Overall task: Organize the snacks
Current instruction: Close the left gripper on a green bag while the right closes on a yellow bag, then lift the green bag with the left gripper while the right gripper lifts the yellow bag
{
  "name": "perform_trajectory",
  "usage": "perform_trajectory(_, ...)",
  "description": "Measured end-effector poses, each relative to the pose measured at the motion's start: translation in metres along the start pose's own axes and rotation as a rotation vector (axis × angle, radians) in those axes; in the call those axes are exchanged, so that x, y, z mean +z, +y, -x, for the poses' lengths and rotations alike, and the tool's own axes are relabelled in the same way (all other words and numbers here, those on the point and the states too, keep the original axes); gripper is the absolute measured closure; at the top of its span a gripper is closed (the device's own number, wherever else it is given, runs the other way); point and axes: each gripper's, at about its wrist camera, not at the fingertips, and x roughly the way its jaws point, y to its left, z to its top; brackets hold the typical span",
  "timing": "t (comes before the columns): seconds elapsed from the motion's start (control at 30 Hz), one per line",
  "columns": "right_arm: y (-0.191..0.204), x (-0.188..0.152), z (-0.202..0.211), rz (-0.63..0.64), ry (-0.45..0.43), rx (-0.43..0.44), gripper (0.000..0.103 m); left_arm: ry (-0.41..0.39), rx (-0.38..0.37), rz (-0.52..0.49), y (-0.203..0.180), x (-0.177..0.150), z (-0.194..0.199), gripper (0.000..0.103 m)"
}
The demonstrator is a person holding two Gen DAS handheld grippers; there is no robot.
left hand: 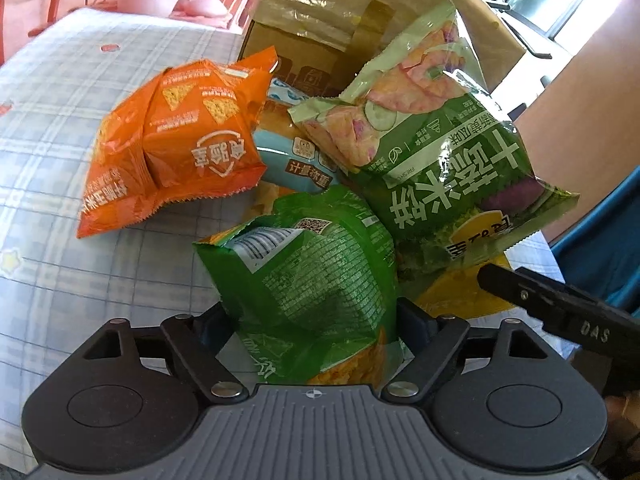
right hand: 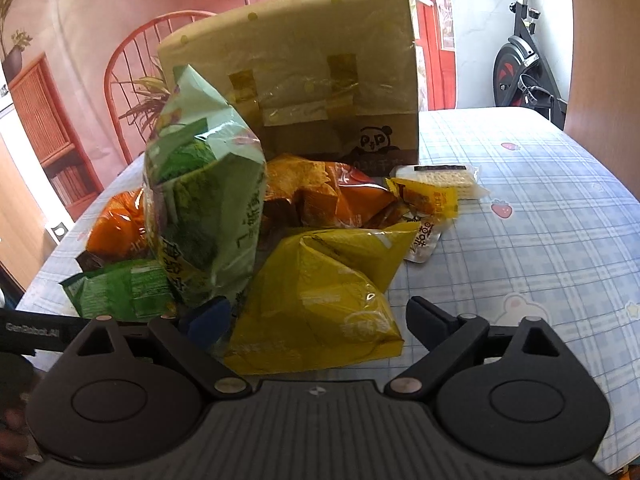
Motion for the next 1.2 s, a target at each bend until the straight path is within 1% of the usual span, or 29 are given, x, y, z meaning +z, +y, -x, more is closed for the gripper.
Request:
perform_trajectory(0.2,-0.007,0.005,-0.017,0.024,-0.011,-0.013,0.009,-0.050,0.012,-0.040,-0.008,-0.002,0.018,0.020)
perform_trajectory(0.3,-0.009,0.008,-0.028,0.024,0.000,0.008,0.009,-0.063,0.010,-0.033,-0.007,0.000,0.020,0.021)
perform_trajectory(0.4,-0.013,0.010,-0.038,-0.004,0.006,0.049,0.009,-0.081,0.013,-0.030,-0.008,0.000,0.025,0.021)
perform_trajectory(0.5,-0.014,0.010,-0.043,-0.016,0.014,0.070,0.010,-0.103,0.013,-0.032,-0.008,-0.001,0.032,0.021)
perform_trajectory(0.63,-0.015,0.007,-0.038,-0.023,0.016,0.081,0.021,-0.131,0.004,-0.030,-0.007,-0.002,0.041,0.021)
perform_trajectory(0.83,-0.019,0.000,-0.018,-0.040,0.016,0.060,0.029,-0.171,0.002,-0.029,-0.008,-0.002,0.054,0.021)
perform_trajectory(1.07,-0.028,0.002,0.007,-0.042,-0.022,0.005,0.033,-0.218,0.000,-0.024,-0.008,-0.005,0.069,0.021)
perform_trajectory(1.2,-0.031,0.001,0.016,-0.055,-0.041,-0.006,0.034,-0.251,-0.003,-0.030,-0.012,-0.005,0.078,0.021)
